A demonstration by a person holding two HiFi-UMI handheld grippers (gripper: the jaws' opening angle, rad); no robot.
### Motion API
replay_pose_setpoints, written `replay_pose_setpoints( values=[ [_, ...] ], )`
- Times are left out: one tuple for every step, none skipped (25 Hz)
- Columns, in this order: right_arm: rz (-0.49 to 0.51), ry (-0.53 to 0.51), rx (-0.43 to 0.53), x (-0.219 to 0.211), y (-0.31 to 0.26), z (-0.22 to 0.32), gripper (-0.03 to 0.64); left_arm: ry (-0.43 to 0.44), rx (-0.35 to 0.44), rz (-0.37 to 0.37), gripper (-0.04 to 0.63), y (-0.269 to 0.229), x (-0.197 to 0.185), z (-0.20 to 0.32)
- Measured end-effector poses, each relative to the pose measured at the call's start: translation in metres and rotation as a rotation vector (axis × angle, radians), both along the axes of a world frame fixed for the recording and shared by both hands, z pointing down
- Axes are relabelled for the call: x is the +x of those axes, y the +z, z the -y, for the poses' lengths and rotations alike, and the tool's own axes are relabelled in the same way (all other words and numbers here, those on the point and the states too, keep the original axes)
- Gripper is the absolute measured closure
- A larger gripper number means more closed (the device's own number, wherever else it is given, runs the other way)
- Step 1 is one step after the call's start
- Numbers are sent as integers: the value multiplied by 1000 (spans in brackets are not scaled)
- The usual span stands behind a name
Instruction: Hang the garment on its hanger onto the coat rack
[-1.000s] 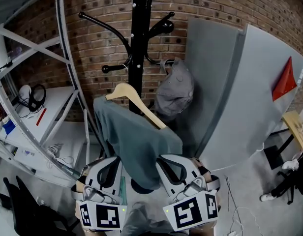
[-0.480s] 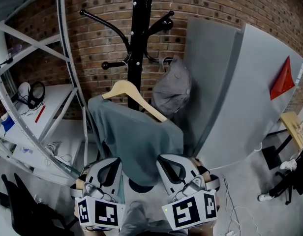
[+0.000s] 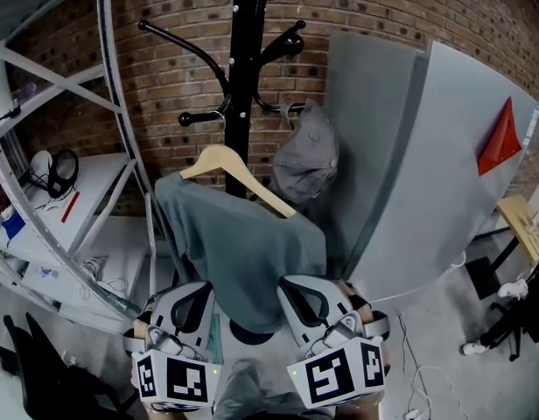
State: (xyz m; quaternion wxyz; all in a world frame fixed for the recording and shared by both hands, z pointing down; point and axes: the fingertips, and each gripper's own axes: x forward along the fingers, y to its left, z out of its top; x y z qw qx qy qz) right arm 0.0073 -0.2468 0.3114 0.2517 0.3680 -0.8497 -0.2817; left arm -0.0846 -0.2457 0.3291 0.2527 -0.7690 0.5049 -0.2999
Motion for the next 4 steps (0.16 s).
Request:
replay_pose_setpoints(
  values=[
    [1,2,-1,0,-1,0,591,1,-2,-3,592,0,-1,0],
    [3,3,0,-1,-1,1,592,2,-3,-6,592,0,-2,1],
    [4,4,0,-2,-2,1,592,3,-3,-10,592,-1,-3,1],
    [6,5,1,-2,-3,1,592,4,-2,-13,592,-2,-4,1]
  ],
)
